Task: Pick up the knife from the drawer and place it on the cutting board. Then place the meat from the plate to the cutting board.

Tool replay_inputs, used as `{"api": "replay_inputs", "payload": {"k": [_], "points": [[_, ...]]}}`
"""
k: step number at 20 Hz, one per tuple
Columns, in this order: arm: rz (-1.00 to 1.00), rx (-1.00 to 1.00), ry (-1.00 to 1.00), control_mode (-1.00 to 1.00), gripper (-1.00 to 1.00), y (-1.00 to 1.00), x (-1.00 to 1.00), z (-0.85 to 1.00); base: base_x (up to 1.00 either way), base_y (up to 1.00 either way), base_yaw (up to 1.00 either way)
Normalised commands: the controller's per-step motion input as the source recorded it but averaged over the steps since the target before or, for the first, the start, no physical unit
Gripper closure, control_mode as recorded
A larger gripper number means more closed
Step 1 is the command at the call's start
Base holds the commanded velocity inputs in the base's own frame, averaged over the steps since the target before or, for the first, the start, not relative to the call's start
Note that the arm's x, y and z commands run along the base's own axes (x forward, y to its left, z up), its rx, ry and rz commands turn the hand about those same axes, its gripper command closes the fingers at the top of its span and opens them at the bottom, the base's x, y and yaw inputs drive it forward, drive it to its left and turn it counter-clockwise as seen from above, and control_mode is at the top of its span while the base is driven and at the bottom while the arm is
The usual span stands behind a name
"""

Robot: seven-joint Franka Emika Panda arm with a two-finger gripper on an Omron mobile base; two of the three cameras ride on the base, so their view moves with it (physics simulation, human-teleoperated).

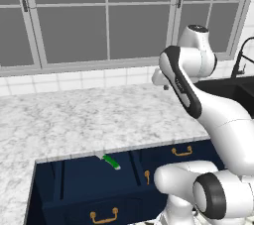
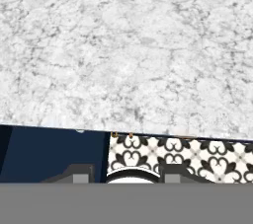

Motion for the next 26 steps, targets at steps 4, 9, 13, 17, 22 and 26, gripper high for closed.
{"api": "replay_inputs", "payload": {"k": [4,9,13,17,22,26], "points": [[0.00,0.00,-0.03,-1.00,-1.00,0.00,-0.19,-0.01,0.00,0.00,0.00],[0.00,0.00,0.00,-1.00,-1.00,0.00,0.00,0.00,0.00,0.00,0.00],[0.00,0.00,0.00,1.00,-1.00,0.00,-0.02,0.00,-0.20,-0.24,0.03],[0.00,0.00,0.00,1.00,-1.00,0.00,0.00,0.00,-0.25,-0.99,0.10],[0.00,0.00,0.00,1.00,-1.00,0.00,0.00,0.00,-0.04,-0.83,0.51],[0.00,0.00,0.00,1.00,-1.00,0.00,0.00,0.00,-0.17,-0.12,0.91]]}}
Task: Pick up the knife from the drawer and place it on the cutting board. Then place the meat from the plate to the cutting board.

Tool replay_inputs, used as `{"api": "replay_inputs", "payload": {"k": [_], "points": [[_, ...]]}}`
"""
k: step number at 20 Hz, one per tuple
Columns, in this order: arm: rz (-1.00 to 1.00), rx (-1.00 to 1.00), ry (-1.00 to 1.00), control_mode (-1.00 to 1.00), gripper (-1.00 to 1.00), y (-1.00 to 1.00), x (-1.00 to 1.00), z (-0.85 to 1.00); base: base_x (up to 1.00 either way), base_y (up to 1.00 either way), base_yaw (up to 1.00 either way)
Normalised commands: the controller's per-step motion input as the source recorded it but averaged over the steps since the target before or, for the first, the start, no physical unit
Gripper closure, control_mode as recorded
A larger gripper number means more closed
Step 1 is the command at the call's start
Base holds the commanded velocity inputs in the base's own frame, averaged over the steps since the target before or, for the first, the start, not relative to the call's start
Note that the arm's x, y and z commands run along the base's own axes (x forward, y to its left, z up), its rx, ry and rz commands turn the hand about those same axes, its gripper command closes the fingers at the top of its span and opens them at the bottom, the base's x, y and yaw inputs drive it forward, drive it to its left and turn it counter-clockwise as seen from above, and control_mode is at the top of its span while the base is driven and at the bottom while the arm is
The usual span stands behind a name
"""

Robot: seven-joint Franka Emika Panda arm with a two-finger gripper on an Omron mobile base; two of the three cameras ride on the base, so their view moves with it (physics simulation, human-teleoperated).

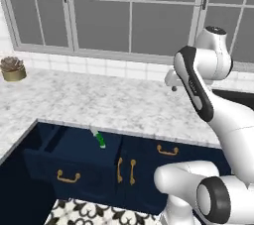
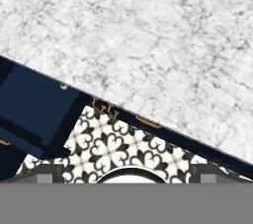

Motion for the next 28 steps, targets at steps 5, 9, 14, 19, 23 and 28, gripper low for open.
{"api": "replay_inputs", "payload": {"k": [5,9,14,19,23,28], "points": [[0.00,0.00,0.00,1.00,-1.00,0.00,0.00,0.00,-0.19,-0.07,0.93],[0.00,0.00,0.00,1.00,-1.00,0.00,0.00,0.00,-0.18,-0.17,0.89],[0.00,0.00,0.00,1.00,-1.00,0.00,0.00,0.00,-0.23,-0.37,0.82],[0.00,0.00,0.00,1.00,-1.00,0.00,0.00,0.00,-0.40,-0.67,0.70],[0.00,0.00,0.00,1.00,-1.00,0.00,0.00,0.00,-0.09,-1.00,0.47],[0.00,0.00,0.00,1.00,-1.00,0.00,0.00,0.00,0.00,-0.39,0.05]]}}
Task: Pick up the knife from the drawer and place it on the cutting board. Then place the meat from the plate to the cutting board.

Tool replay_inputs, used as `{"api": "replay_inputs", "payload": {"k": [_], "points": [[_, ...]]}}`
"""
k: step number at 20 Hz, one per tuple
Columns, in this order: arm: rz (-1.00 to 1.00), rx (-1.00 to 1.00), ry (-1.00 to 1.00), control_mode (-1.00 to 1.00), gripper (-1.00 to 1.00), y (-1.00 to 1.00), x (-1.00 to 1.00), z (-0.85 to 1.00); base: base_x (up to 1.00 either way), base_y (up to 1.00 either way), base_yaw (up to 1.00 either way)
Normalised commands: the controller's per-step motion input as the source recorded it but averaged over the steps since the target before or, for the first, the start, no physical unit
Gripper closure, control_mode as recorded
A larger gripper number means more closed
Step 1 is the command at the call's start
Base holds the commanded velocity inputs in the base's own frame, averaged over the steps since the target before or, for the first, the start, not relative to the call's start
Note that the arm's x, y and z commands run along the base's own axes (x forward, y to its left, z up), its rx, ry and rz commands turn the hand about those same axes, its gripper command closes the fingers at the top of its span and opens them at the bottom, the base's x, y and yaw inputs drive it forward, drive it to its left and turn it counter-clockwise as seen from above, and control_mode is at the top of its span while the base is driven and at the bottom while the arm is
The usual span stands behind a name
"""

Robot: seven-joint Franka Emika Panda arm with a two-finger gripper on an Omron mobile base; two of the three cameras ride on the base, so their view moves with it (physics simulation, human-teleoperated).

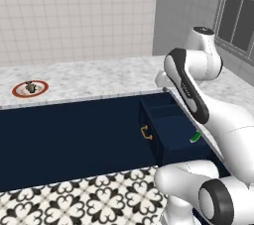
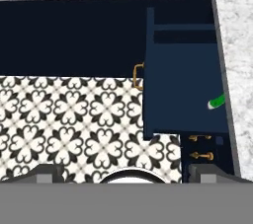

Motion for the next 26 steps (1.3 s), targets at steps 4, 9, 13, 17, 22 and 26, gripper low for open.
{"api": "replay_inputs", "payload": {"k": [4,9,13,17,22,26], "points": [[0.00,0.00,0.01,-1.00,-1.00,0.00,0.01,0.00,0.00,0.00,0.00],[0.00,0.00,0.00,-1.00,-1.00,0.00,0.00,0.00,0.00,0.00,0.00],[0.00,-0.02,0.12,-1.00,-1.00,0.10,0.28,-0.54,0.00,0.00,0.00],[-0.03,-0.07,0.34,-1.00,-1.00,0.19,0.57,-1.00,0.00,0.00,0.00],[-0.06,-0.04,0.19,-1.00,-1.00,-0.47,0.24,-1.00,0.00,0.00,0.00],[-0.10,0.00,0.11,-1.00,-1.00,-0.39,0.43,-1.00,0.00,0.00,0.00]]}}
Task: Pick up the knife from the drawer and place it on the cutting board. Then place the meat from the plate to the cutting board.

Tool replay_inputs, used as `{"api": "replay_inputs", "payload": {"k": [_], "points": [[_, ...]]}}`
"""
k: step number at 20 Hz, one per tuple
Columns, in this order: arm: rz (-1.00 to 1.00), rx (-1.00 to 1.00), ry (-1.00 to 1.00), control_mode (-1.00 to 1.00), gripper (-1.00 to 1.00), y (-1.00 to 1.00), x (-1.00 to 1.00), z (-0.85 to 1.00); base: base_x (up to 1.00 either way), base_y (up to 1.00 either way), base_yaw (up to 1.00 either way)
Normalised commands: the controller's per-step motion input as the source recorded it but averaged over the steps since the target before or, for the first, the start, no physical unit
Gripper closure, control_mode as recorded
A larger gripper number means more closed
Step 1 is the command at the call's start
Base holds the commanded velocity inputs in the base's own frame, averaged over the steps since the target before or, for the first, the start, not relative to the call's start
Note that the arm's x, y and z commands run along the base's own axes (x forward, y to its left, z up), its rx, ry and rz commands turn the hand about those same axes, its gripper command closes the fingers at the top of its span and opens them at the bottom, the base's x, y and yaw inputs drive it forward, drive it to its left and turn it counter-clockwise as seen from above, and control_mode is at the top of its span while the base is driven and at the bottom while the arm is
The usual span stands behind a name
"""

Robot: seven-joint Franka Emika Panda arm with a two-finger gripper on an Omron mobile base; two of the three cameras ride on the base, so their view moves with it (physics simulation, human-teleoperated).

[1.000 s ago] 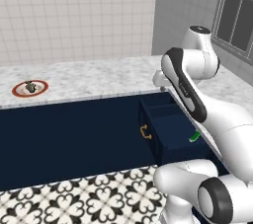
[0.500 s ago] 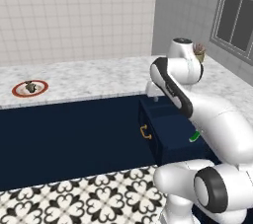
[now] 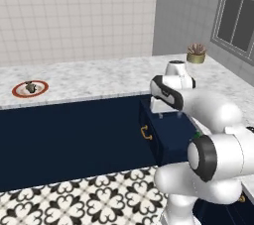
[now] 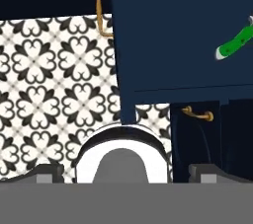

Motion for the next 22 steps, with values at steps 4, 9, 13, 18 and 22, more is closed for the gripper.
{"api": "replay_inputs", "payload": {"k": [4,9,13,18,22], "points": [[-0.03,-0.02,0.07,-1.00,-1.00,0.06,0.56,-0.85,0.00,0.00,0.00],[0.00,-0.05,0.04,-1.00,-1.00,0.00,0.39,-0.81,0.00,0.00,0.00],[0.00,0.00,0.00,-1.00,-1.00,0.00,0.35,-0.70,0.00,0.00,0.00],[0.00,0.00,0.00,-1.00,-1.00,0.00,0.29,-0.59,0.00,0.00,0.00],[0.00,0.00,0.00,-1.00,-1.00,0.00,0.19,-0.55,0.00,0.00,0.00]]}}
